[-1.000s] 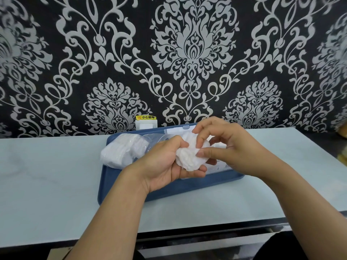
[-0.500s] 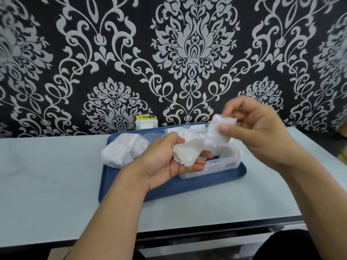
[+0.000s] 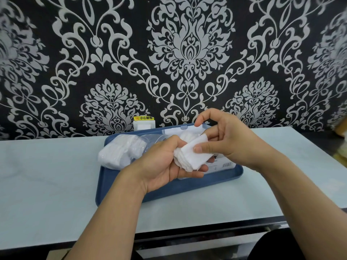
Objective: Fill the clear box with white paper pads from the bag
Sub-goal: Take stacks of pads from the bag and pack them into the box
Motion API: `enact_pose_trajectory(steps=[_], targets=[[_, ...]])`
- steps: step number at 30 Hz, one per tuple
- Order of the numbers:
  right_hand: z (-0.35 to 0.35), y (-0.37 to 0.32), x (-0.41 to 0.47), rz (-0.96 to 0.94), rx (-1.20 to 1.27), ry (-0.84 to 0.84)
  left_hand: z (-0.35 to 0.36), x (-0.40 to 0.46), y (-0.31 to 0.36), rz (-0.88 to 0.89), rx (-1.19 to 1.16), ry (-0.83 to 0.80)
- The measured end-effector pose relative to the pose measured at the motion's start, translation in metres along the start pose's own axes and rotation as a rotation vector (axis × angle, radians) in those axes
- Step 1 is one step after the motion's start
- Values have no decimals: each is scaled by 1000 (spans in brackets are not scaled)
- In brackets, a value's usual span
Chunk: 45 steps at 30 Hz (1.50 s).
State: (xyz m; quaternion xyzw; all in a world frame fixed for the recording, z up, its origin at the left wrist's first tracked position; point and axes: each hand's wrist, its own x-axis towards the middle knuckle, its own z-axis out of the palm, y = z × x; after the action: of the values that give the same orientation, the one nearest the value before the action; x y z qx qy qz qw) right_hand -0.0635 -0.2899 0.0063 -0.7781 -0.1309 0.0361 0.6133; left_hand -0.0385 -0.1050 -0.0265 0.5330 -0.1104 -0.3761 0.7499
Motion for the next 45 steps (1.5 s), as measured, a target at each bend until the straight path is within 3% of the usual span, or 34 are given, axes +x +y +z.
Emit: enact_pose_trajectory(steps=[11, 19, 27, 35, 45], targets=[[-4, 1, 3, -31, -126, -32, 1, -2, 1, -4, 29, -57], [6, 17, 2, -185, -383, 282, 7, 1, 2, 135, -67, 105], [13, 24, 3, -344, -309, 413, 6, 1, 5, 201, -123, 174], [14, 20, 7, -287, -184, 315, 4, 2, 5, 204, -45, 149], [22, 25, 13, -389, -115, 401, 7, 1, 7, 215, -117, 163]])
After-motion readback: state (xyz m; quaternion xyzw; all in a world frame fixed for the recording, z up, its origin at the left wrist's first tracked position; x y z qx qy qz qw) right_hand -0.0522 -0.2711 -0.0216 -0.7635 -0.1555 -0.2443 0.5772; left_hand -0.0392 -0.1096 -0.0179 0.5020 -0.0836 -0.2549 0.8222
